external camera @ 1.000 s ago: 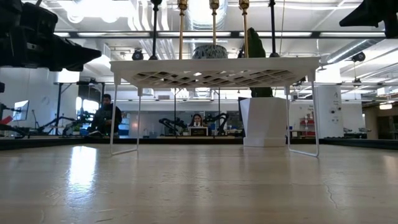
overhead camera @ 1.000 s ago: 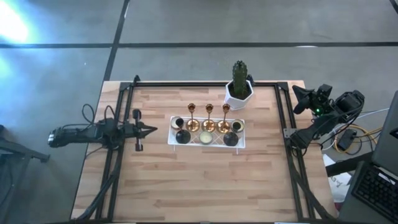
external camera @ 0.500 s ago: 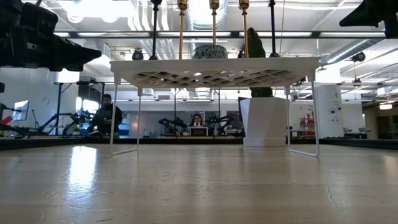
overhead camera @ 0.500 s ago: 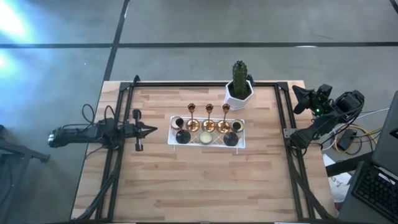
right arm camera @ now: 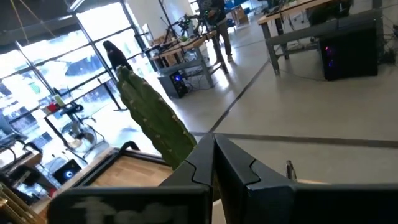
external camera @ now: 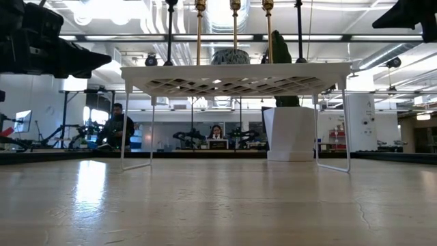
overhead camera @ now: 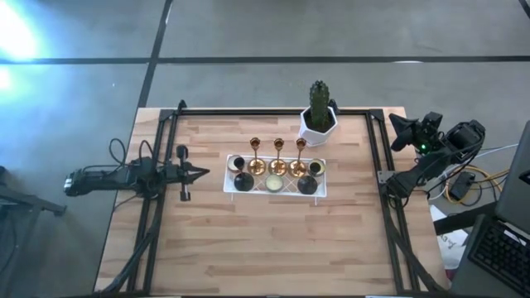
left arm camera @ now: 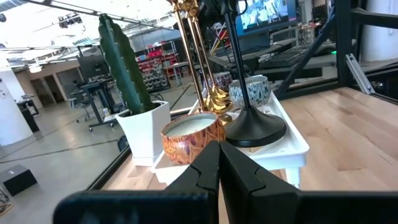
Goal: Pick & Place candle stick holders
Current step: Return to Home Position
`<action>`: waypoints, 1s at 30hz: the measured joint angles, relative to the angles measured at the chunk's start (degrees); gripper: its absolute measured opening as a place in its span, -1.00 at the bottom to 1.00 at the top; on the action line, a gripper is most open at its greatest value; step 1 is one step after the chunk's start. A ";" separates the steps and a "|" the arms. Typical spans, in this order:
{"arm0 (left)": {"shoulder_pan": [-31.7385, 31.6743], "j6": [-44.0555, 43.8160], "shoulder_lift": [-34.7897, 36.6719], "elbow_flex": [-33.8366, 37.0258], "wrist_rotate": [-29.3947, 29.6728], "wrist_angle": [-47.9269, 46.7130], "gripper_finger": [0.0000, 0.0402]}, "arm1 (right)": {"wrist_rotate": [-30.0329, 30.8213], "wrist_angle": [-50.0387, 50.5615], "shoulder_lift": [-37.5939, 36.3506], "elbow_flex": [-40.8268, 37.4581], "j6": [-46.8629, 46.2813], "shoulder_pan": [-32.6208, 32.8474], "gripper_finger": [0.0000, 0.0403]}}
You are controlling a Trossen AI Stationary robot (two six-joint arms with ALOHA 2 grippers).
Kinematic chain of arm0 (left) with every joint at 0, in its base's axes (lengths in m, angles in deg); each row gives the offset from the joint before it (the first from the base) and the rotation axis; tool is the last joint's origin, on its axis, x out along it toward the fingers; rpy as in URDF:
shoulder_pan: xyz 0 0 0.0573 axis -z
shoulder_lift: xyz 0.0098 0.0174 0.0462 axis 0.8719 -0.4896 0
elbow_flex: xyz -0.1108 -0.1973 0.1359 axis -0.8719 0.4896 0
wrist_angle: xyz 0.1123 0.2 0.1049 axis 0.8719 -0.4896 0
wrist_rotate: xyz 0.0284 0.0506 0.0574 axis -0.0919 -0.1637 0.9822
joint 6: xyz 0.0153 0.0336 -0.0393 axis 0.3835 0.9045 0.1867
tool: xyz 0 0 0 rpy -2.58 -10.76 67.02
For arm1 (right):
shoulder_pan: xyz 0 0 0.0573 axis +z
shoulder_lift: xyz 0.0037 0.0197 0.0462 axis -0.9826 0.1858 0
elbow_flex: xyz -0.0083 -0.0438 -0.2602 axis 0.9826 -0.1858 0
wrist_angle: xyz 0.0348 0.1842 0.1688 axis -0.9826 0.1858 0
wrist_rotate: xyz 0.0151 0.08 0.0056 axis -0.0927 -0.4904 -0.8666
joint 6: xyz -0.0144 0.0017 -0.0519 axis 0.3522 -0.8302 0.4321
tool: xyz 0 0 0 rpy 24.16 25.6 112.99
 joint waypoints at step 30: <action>-0.02 0.00 -0.02 0.00 -0.17 0.00 -0.94 | -73.52 -116.46 8.37 -39.33 73.68 -30.27 -0.96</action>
